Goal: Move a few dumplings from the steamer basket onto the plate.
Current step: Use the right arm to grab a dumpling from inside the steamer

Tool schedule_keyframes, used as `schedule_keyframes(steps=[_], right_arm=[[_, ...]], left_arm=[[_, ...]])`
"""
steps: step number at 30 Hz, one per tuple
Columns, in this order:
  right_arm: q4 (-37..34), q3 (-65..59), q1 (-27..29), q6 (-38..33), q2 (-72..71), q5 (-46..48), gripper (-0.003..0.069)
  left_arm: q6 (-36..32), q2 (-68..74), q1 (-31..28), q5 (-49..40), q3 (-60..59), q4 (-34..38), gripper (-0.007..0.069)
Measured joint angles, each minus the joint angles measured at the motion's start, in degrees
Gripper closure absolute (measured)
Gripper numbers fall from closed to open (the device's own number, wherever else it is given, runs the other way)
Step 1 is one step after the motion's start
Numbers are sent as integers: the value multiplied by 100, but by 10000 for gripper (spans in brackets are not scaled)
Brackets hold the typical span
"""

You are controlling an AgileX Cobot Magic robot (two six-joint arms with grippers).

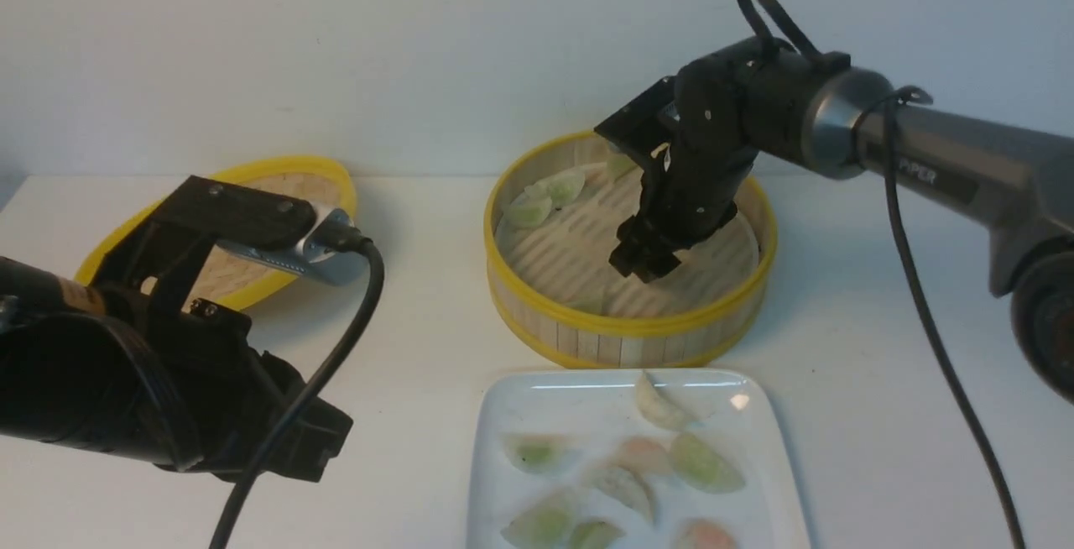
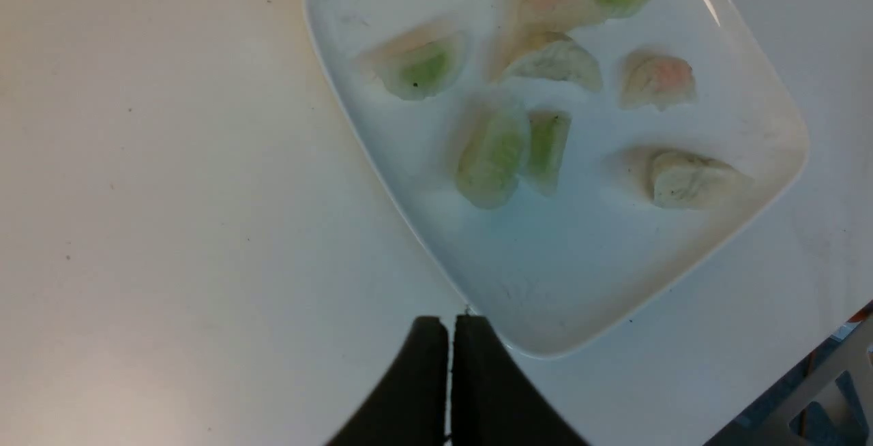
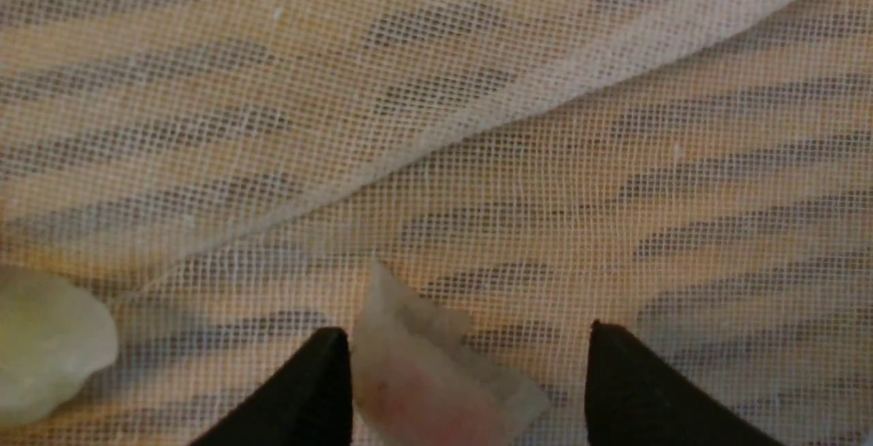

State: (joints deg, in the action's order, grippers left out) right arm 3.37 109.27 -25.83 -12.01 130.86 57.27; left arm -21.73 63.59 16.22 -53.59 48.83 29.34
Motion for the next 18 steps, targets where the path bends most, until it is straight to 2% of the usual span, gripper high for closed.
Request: schedule_keyframes(steps=[6,11,18], right_arm=[[-414,53,28,-305,144,53,267],[-527,107,29,-180,123,237,466],[-232,511,29,190,-443,1263,459]], left_arm=[[0,0,0,0,0,0,630],[0,0,0,-7,0,-10,630],[0,0,0,-42,0,-17,630]])
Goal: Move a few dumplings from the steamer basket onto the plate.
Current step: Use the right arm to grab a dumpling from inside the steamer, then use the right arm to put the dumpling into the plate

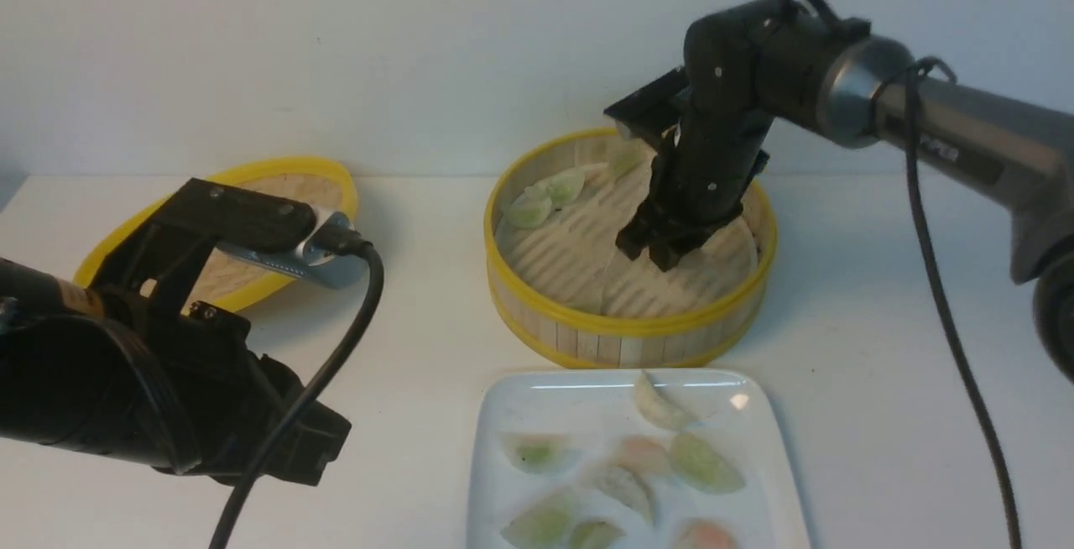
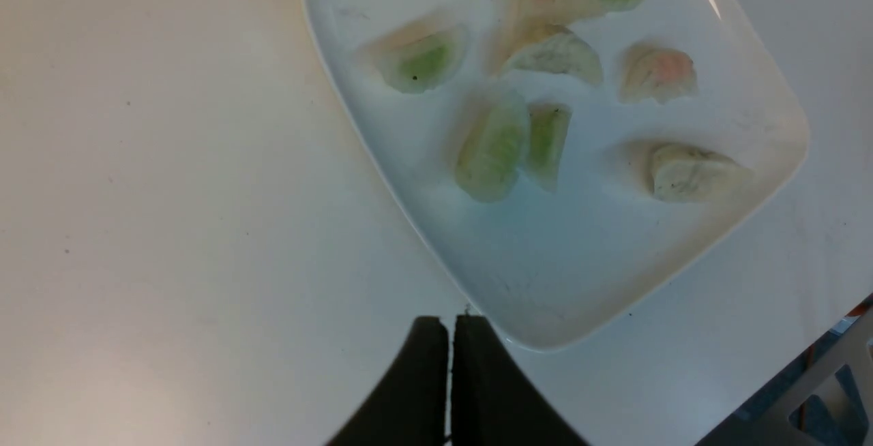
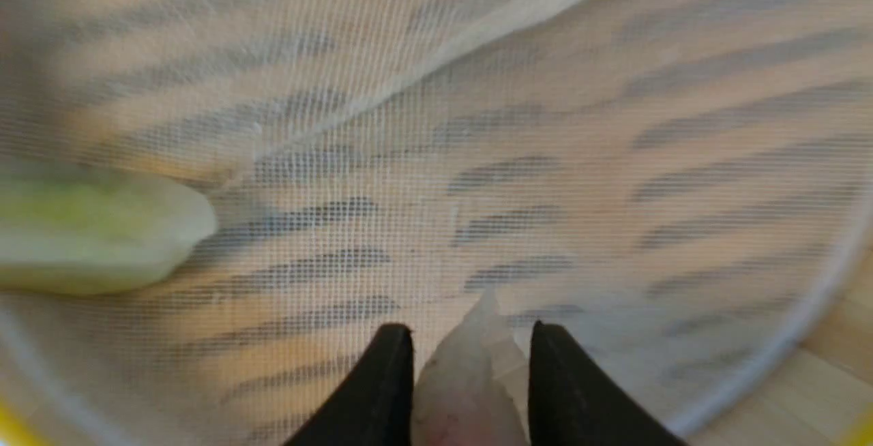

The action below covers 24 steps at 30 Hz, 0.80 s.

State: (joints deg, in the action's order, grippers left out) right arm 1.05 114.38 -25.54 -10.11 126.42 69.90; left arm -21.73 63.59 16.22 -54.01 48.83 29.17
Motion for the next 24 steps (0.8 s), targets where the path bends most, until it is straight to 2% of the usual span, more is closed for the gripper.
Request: schedule_keyframes(steps=[7,12,16,18,24], right_arm=[[-404,-357,0,430,-1365,60,459],[-1306,-1680,-13,489,-2376,105,459],[-1631,-2808,-125,381,-2622,105,459],[-1687,-3590,-391,344,-2659,-112,459],[-1688,-4606,-920,322,-2659,-1075,459]], left_arm=[[-52,0,0,0,0,0,630],[-91,0,0,-1,0,0,630],[-182,0,0,-6,0,0,630],[-269,0,0,-6,0,0,630],[-294,0,0,-6,0,0,630]])
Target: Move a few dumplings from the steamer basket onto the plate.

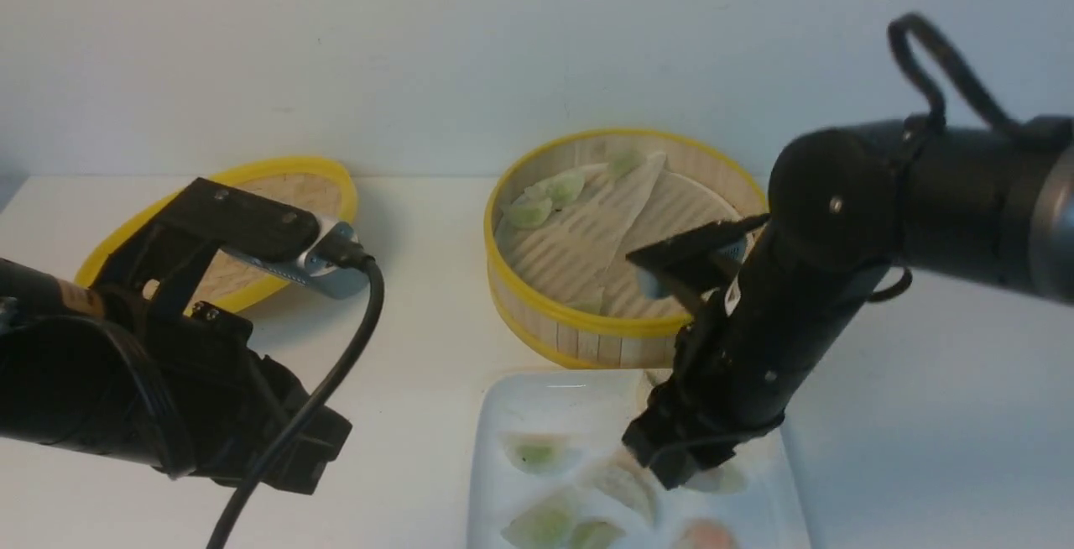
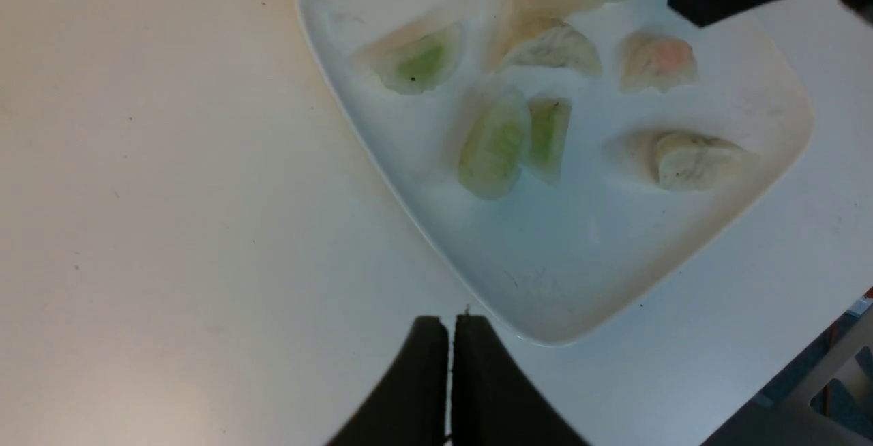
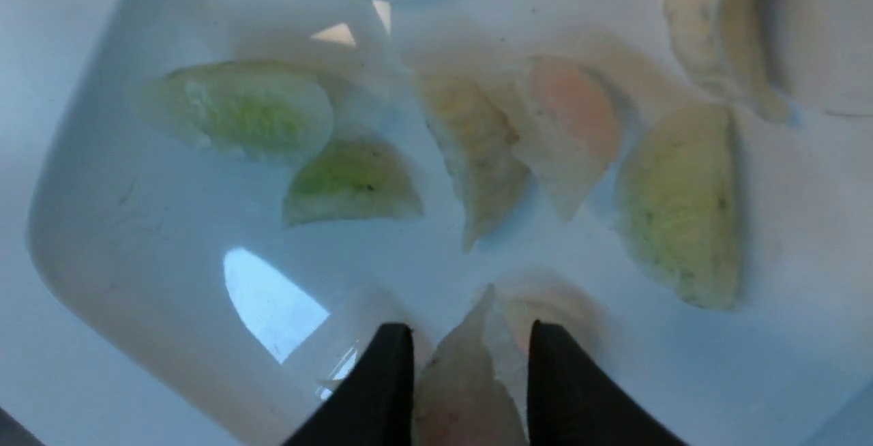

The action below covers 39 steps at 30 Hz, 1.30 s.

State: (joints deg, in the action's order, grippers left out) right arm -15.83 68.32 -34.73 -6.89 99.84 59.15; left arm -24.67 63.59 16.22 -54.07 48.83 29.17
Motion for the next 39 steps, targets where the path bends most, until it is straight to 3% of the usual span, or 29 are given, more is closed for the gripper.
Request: schedule_keyframes(steps=[9,11,17,21,23,25,32,39], right_arm=[[413,-203,-86,70,234,-647,452],[524,-203,-86,206,272,-675,422],[598,-203,-86,423,285,-699,225],[617,-209,-86,473,89,-665,179],[667,-214,-86,540,-212,-612,207],[768,-214,-86,623,-659,-586,281],[1210,-226,-86,1175,-3138,-695,625],[1493,-689,-86,1438,-5658,-1206,672]], left_arm=[[-3,0,0,0,0,0,630],[-3,0,0,-5,0,0,630],[-7,0,0,-104,0,0,630],[-7,0,0,-104,0,0,630],[-7,0,0,-104,0,0,630],[-7,0,0,-104,0,0,630],[-7,0,0,6,0,0,630],[-7,0,0,228,0,45,630]])
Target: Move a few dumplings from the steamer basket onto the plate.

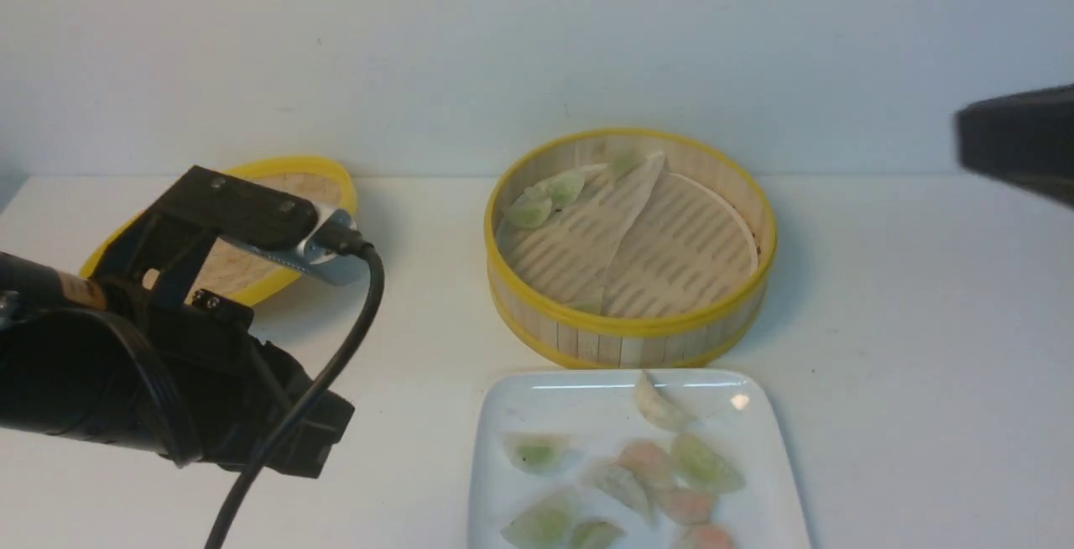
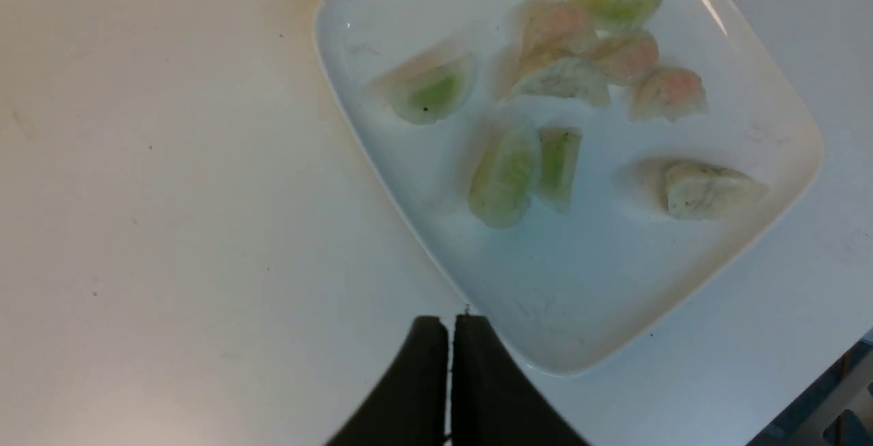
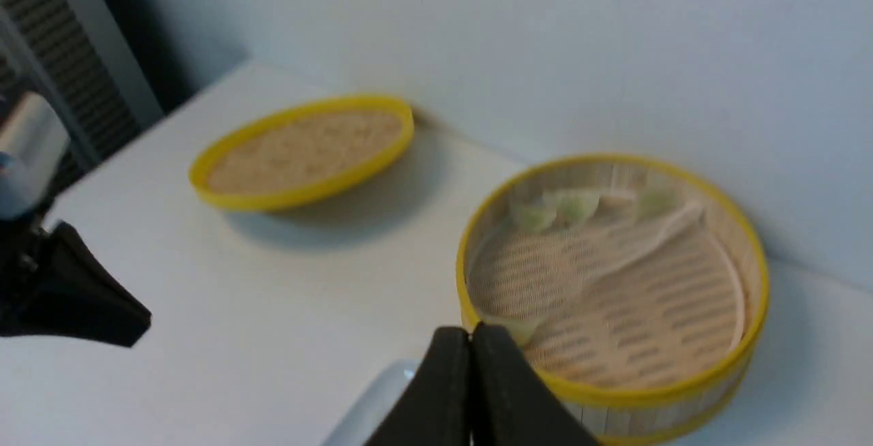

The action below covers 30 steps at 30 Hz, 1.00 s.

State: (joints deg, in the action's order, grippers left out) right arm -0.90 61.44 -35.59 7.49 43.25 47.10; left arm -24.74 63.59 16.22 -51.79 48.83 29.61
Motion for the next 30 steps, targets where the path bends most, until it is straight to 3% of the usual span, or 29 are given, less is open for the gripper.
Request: schedule_keyframes(steps=[8,14,30], right_arm=[[264,-2251,0,300,-3028,-1366,673],[506,-3544,0,512,-4370,-2010,673],[517,-3712,0,610,-4417,-2513,673]], left_arm=[[0,0,0,184,0,135,630],[0,6,0,269,0,135,630],[-23,-312,0,482,-19,153,630]])
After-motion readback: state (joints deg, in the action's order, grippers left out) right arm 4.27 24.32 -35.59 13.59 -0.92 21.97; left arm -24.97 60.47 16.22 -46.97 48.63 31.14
